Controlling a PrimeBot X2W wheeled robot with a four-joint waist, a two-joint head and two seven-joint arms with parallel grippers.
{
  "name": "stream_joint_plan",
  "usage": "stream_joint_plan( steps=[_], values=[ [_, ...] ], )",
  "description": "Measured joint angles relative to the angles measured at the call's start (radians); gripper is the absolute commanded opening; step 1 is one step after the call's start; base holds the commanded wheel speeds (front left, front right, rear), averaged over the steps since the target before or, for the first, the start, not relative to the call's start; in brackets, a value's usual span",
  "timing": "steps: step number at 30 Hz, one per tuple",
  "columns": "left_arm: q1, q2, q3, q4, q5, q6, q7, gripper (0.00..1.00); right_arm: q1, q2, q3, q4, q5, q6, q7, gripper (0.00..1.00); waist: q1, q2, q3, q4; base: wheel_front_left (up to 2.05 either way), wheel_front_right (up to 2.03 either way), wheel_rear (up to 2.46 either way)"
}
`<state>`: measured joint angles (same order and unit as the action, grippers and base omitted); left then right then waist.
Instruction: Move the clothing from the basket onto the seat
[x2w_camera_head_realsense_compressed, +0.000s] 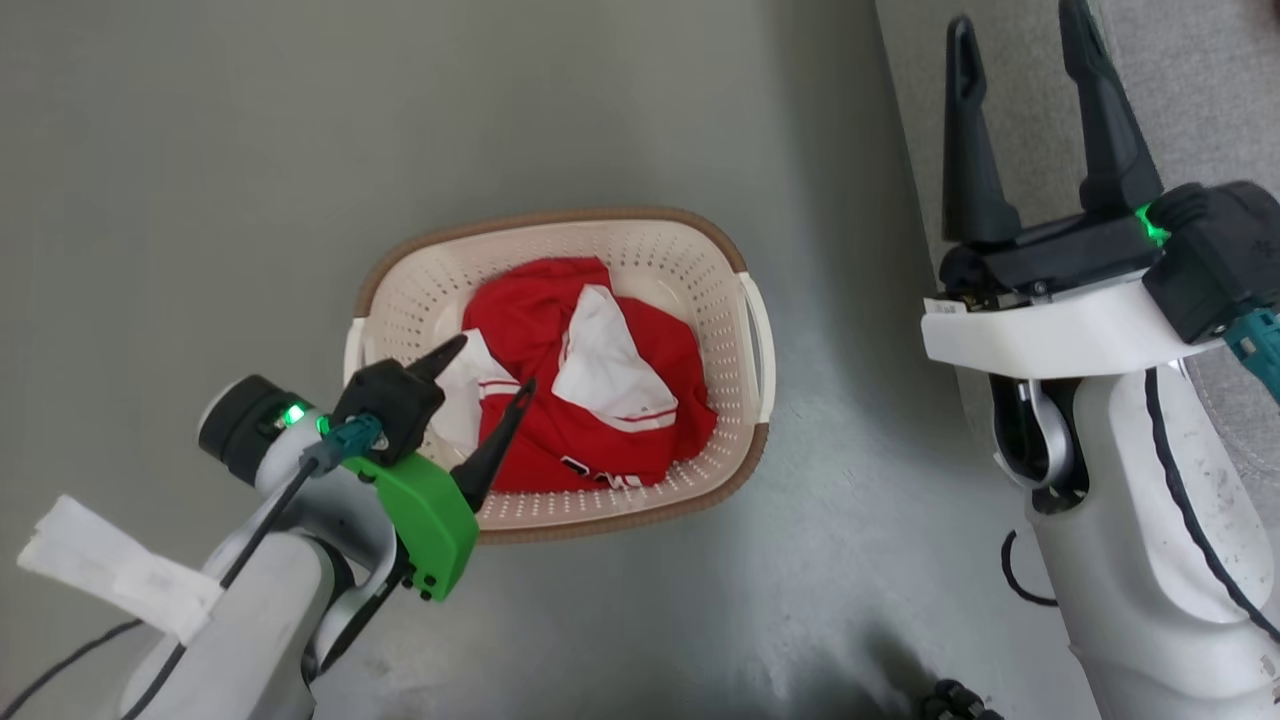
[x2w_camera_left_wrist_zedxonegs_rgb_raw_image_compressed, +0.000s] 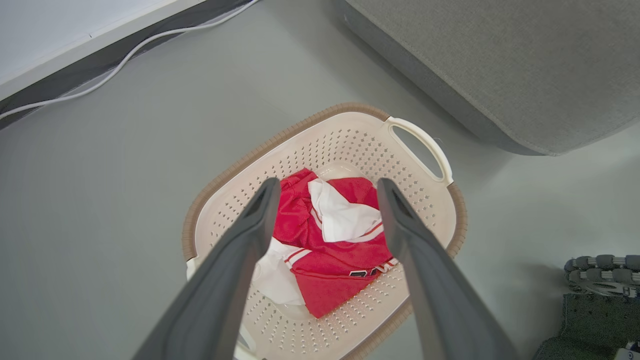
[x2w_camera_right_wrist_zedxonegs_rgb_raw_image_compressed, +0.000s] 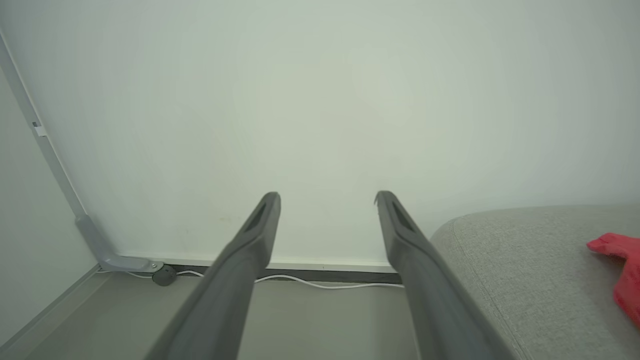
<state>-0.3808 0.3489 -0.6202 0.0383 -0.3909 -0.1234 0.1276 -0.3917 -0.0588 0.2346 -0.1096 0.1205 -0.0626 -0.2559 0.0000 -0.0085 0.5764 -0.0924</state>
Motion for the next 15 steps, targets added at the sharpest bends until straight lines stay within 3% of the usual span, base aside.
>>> stream_joint_plan(
  steps=[15],
  values=[
    [-0.201,0.056,-0.070,0.041,0.137,-0.001,0.154,1.00,-0.129,-0.001,0.069,-0.068,0.084,-0.038,0.000,1.00,0.0001,0.0000,0.210,-0.071,0.00,0.00,0.00]
  ],
)
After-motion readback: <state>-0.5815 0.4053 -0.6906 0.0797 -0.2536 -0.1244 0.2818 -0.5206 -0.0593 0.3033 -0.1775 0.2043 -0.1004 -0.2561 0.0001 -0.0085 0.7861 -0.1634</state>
